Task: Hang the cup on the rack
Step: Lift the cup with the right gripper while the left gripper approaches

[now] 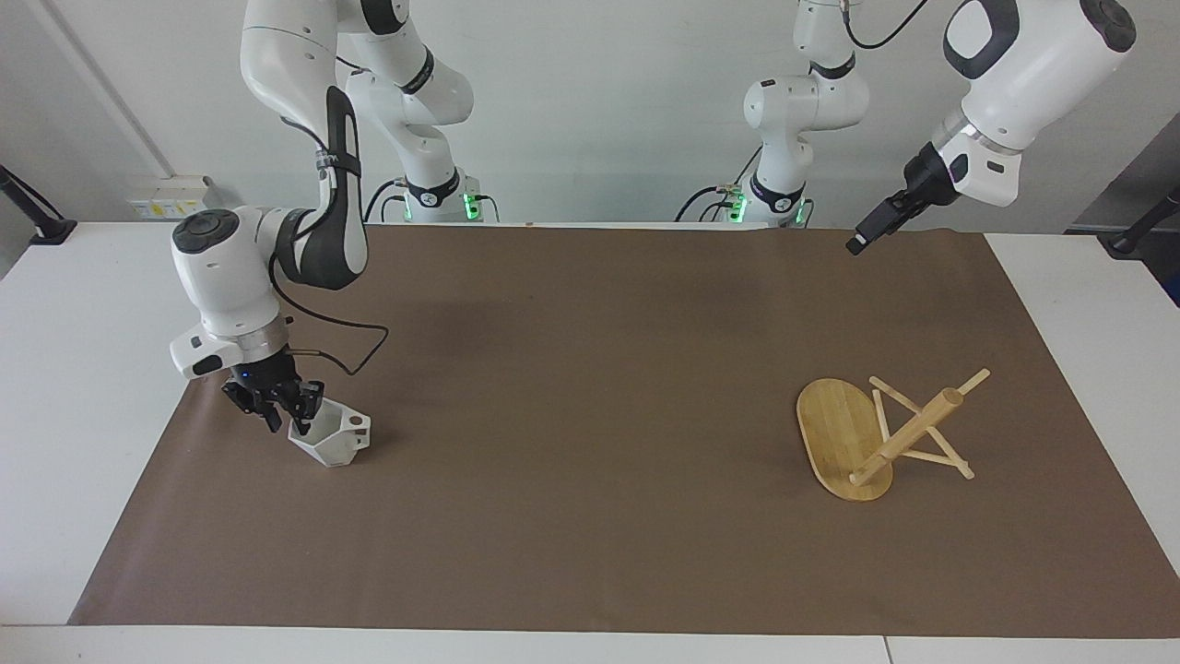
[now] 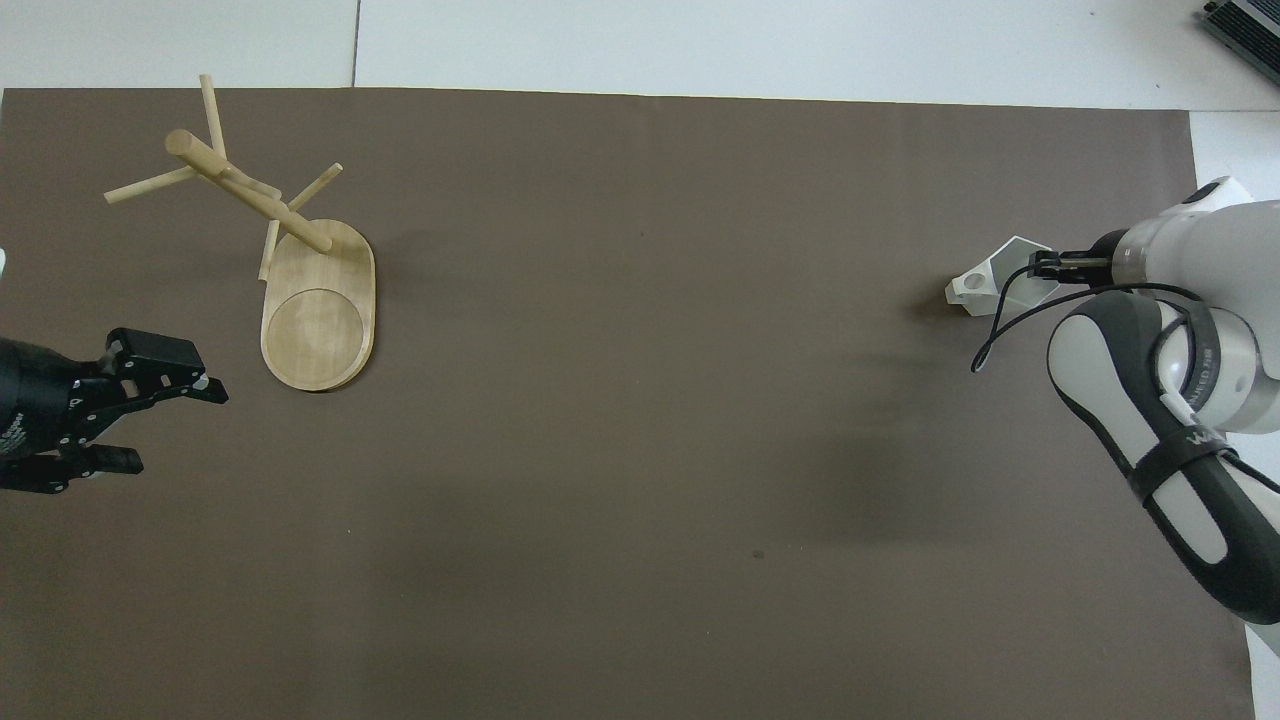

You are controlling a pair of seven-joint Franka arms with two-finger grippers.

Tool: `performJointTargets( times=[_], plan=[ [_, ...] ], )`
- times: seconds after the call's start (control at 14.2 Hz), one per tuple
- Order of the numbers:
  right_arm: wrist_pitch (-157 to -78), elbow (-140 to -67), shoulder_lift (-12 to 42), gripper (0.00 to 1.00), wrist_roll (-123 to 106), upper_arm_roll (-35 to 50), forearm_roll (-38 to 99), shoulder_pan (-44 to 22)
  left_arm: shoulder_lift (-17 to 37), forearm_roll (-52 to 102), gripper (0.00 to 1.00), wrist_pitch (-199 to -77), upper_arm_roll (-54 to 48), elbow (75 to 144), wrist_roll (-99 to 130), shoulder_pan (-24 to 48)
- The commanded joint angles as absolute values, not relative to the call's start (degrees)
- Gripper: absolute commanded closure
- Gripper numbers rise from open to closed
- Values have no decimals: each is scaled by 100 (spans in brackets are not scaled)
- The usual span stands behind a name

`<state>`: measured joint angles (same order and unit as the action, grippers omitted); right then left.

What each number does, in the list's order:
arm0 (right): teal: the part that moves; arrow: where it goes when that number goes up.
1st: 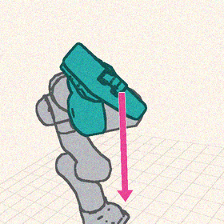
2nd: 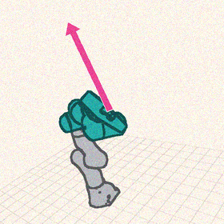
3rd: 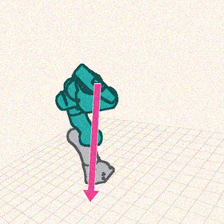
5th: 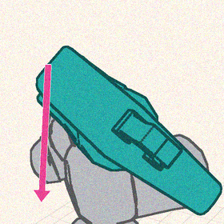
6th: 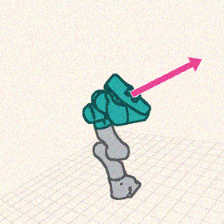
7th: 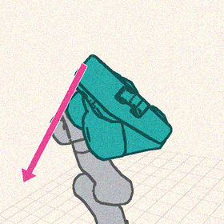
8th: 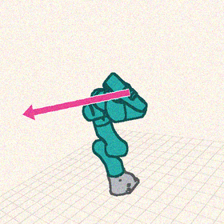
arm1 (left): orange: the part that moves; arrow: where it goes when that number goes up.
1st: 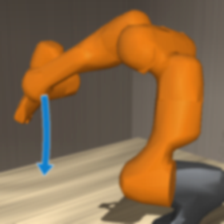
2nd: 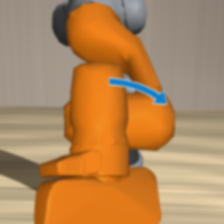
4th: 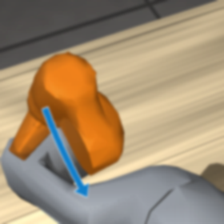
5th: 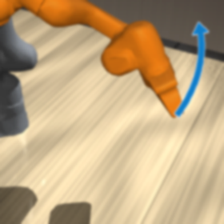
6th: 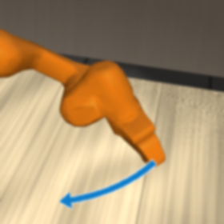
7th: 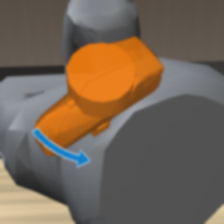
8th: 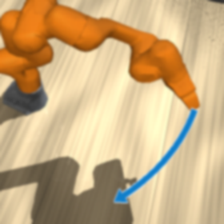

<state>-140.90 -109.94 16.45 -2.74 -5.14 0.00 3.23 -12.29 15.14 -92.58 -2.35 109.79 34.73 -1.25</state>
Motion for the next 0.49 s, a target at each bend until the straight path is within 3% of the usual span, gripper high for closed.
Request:
performJointTargets(
  times=[0.0, 0.42],
  plan=[
    [-14089, -11013, 1626, 71, -334, -492, -9, 334, -1441, 1669, 0, -9316, -264, 11294, 4426, -167],
    [-14080, -11004, 1617, 81, -334, -483, -9, 334, -1398, 2968, 0, -10062, -264, 11522, 6904, -167]
  ],
)
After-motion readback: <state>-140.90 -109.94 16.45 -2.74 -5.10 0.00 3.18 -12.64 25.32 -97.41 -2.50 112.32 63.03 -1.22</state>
